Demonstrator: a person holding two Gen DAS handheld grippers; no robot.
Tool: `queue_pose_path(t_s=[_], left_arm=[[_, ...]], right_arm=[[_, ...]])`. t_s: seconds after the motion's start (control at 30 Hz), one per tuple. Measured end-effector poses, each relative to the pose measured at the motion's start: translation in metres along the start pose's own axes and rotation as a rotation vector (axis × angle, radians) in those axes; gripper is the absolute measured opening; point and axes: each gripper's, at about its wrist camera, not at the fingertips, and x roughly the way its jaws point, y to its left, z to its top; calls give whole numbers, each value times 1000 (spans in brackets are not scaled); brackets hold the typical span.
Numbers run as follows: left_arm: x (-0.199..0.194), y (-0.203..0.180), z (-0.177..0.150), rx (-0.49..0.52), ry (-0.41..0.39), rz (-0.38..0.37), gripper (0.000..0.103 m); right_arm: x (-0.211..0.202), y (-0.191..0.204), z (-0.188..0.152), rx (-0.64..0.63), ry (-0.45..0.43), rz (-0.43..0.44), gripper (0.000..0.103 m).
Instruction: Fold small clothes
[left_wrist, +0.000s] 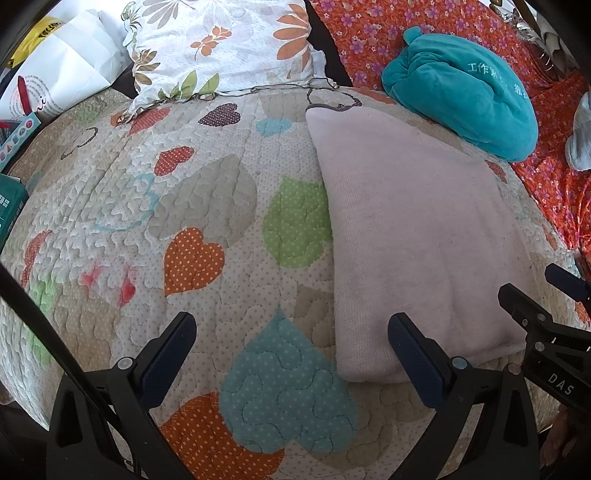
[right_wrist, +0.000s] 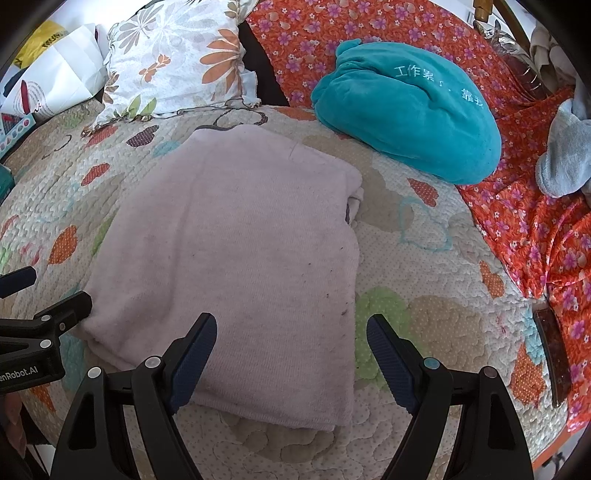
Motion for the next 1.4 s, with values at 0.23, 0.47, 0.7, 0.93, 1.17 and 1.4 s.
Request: queue_pose_path(t_s=[0.23, 0.47, 0.7, 0.93, 1.17, 1.4], left_arm=[[-1, 1, 0, -5, -12, 6, 103], [-6, 0, 2, -5, -31, 9, 103], [-13, -6, 1, 27, -81, 42, 103], [-13, -7, 2, 27, -88, 52, 103], [-11, -7, 2, 25, -78, 52, 103], [-10, -8, 2, 27, -75, 54, 103]], right_arm=[[2, -2, 1, -4, 2, 1, 87], [5, -2, -1, -11, 9, -3, 88], [8, -3, -2, -28, 17, -11, 88], [9, -7, -1, -19, 25, -20, 88], [9, -6, -1, -27, 26, -20, 88], [7, -5, 1, -20, 9, -16, 89]])
